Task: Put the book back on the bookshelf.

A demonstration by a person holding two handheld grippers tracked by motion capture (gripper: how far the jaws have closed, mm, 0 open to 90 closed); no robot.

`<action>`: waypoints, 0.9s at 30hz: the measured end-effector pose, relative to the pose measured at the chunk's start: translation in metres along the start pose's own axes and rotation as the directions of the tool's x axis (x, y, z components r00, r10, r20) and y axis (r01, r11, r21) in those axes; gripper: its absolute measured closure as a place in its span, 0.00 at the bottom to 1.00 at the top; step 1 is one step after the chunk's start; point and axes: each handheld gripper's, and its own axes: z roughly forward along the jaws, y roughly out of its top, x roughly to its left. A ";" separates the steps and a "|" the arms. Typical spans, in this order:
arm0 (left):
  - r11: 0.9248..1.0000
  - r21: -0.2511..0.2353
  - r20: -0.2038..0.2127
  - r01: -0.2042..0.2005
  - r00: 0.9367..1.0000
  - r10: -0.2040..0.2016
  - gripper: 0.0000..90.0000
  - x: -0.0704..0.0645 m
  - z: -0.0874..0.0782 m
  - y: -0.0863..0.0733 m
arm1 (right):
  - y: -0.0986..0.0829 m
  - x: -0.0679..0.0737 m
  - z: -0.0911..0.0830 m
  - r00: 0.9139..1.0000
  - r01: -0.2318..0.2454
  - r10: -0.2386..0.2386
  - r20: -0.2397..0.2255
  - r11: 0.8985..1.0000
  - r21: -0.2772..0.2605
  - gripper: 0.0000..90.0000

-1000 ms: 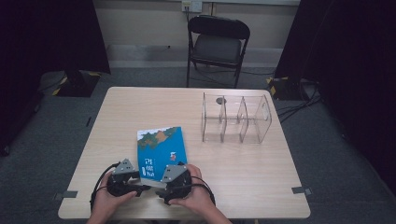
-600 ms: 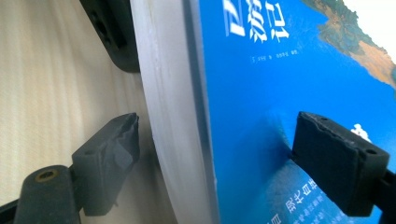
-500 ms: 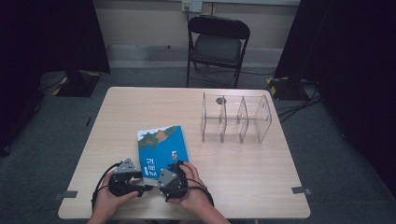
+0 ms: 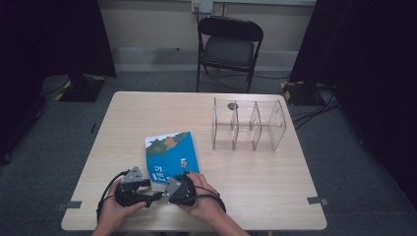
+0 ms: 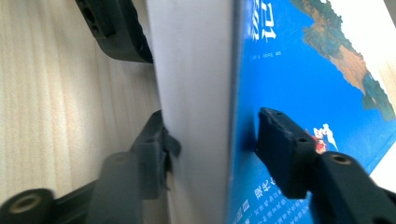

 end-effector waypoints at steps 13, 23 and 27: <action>0.991 0.088 -0.083 -0.104 0.990 0.112 0.22 0.012 -0.011 -0.011 | 0.010 -0.022 -0.011 0.995 -0.029 0.034 -0.097 0.998 0.056 0.60; 0.986 0.098 -0.068 -0.136 0.987 0.143 0.18 0.015 -0.016 -0.017 | 0.023 -0.043 -0.025 0.988 -0.028 0.043 -0.148 0.994 0.106 0.63; 0.990 0.087 -0.070 -0.113 0.990 0.119 0.19 0.016 -0.018 -0.019 | 0.028 -0.053 -0.032 0.985 -0.042 0.061 -0.161 0.992 0.120 0.64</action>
